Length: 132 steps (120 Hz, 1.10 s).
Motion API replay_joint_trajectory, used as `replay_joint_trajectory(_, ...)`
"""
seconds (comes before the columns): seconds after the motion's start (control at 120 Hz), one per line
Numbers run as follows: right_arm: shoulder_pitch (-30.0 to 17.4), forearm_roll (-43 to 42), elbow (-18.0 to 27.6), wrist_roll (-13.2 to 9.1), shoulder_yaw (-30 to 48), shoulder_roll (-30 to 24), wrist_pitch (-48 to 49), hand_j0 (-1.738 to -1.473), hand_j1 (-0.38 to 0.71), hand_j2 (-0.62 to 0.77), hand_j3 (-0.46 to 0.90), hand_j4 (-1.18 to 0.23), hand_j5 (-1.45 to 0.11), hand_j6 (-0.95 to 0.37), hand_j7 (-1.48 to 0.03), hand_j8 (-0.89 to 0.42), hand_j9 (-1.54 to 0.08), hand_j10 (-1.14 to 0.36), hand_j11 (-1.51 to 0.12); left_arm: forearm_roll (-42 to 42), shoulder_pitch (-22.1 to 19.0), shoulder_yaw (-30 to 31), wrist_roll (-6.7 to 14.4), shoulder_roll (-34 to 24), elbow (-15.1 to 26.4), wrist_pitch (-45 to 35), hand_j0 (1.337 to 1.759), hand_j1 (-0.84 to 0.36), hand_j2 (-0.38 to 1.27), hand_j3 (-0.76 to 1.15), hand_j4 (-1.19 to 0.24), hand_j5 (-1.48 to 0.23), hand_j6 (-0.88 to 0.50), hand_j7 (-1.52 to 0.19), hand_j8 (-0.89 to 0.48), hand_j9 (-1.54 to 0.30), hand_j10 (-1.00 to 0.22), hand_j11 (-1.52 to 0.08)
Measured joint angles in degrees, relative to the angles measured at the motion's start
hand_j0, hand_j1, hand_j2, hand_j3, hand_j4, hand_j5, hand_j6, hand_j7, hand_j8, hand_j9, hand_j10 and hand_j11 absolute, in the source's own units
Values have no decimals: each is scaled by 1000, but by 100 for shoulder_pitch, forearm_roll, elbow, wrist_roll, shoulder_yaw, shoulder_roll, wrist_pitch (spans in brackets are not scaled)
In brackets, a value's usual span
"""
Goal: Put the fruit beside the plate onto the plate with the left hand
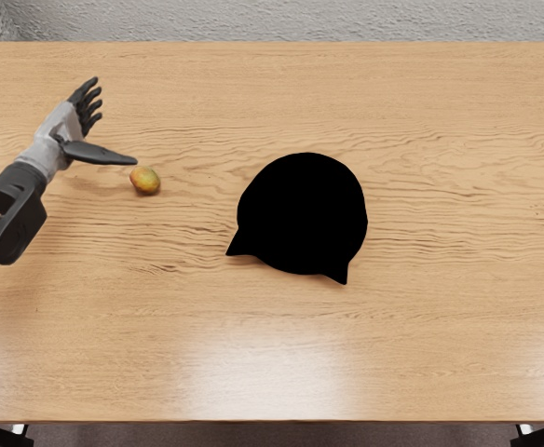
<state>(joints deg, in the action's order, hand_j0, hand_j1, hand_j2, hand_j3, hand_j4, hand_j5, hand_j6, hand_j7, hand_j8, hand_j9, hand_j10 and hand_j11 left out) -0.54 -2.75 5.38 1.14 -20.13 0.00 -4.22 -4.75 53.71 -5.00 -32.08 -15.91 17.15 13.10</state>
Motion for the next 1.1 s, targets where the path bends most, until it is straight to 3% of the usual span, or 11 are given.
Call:
replay_joint_trajectory(0.133, -1, 2, -1, 0, 4, 0, 0, -1658, -349, 0, 0, 0, 0, 0, 0, 0, 0, 0, 0, 0, -230, 295, -51, 0, 5, -39, 1658, 330, 5, 0, -18, -22, -18, -22, -17, -22, -17, -22)
replay_joint_trajectory(0.2, 0, 2, -5, 0, 3, 0, 0, -1658, -349, 0, 0, 0, 0, 0, 0, 0, 0, 0, 0, -2, -184, 770, 104, 6, 13, -37, 1658, 331, 5, 0, -17, -21, -17, -21, -17, -21, -16, -21)
replay_joint_trajectory(0.3, 1, 2, -8, 0, 1, 0, 0, -1658, -349, 0, 0, 0, 0, 0, 0, 0, 0, 0, 0, -204, 163, 1574, 450, 3, 76, 125, 1658, 331, 6, 0, -17, -21, -17, -21, -17, -21, -17, -21)
replay_joint_trajectory(0.375, 1, 2, -10, 0, 1, 0, -1, -1658, -349, 0, 0, 0, 0, 0, 0, 0, 0, 0, 0, -446, 679, 1848, 799, -212, 481, 416, 1658, 331, 5, 0, -16, -21, -17, -21, -16, -21, -16, -21)
replay_joint_trajectory(0.45, 1, 2, -10, 0, 1, 0, 0, -1658, -349, 0, 0, 0, 0, 0, 0, 0, 0, 0, 0, -563, 901, 1987, 1101, -329, 894, 601, 1658, 331, 5, 0, -17, -21, -17, -20, -17, -20, -16, -20)
replay_joint_trajectory(0.567, 1, 2, -10, 0, 1, 0, -1, -1658, -349, 0, 0, 0, 0, 0, 0, 0, 0, 0, 0, -630, 1656, 2420, 1299, -334, 1208, 893, 1658, 332, 5, 0, -17, -20, -18, -20, -17, -20, -16, -20)
replay_joint_trajectory(0.633, 1, 2, -10, 0, 1, 0, -1, -1658, -349, 0, 0, 0, 0, -1, 0, 0, 0, 0, 0, -644, 1886, 2700, 1346, -340, 1279, 987, 1658, 332, 5, 0, -17, -20, -18, -20, -17, -20, -17, -20)
replay_joint_trajectory(0.867, 1, 2, -11, 0, 1, 0, -1, -1658, -349, 0, 0, 0, 0, -1, 0, 0, 0, 0, 0, -815, 2179, 3469, 1619, -276, 977, 1017, 1658, 332, 5, 0, -18, -20, -18, -20, -18, -20, -17, -20)
replay_joint_trajectory(1.1, 1, 2, -11, 0, 1, 0, -1, -1658, -349, 0, 0, 0, 0, -1, 0, 0, 0, 0, 0, -1033, 2379, 3963, 2506, 352, 689, 311, 1658, 330, 4, 0, -19, -22, -19, -22, -19, -22, -18, -22)
